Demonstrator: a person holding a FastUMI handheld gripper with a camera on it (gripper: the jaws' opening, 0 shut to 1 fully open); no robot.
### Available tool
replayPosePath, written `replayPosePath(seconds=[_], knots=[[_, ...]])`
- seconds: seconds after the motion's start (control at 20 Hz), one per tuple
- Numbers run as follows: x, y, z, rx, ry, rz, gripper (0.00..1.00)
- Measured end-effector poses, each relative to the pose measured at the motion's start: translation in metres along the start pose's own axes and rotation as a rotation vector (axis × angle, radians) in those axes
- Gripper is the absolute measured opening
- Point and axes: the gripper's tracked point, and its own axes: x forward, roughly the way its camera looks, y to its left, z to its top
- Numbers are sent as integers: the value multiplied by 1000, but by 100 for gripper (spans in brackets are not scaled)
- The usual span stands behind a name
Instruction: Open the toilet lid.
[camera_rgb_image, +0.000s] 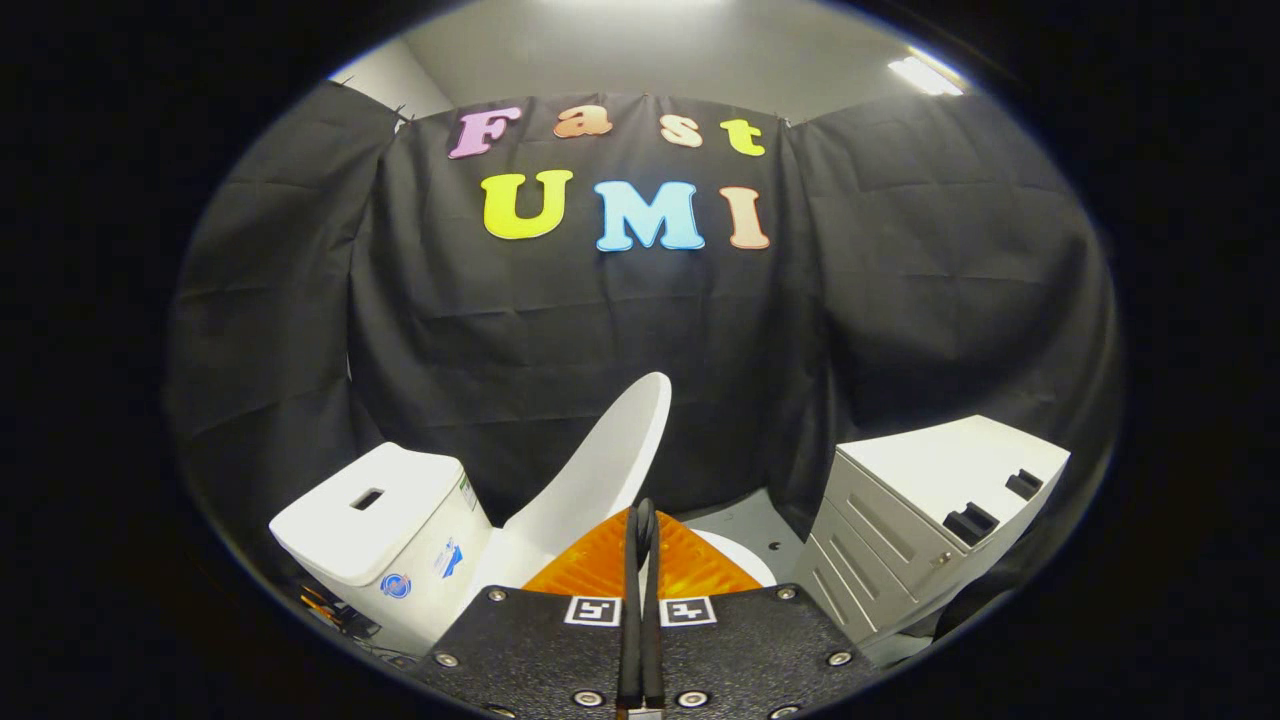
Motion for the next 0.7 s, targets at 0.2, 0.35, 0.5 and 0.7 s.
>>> replayPosePath(seconds=[0.2,0.35,0.5,0.7], knots=[[-6,25,16,-57,-15,-7,0],[-9,44,26,-140,-38,-16,0],[-15,73,36,-187,-61,-2,0],[-21,109,48,-248,-101,33,0]])
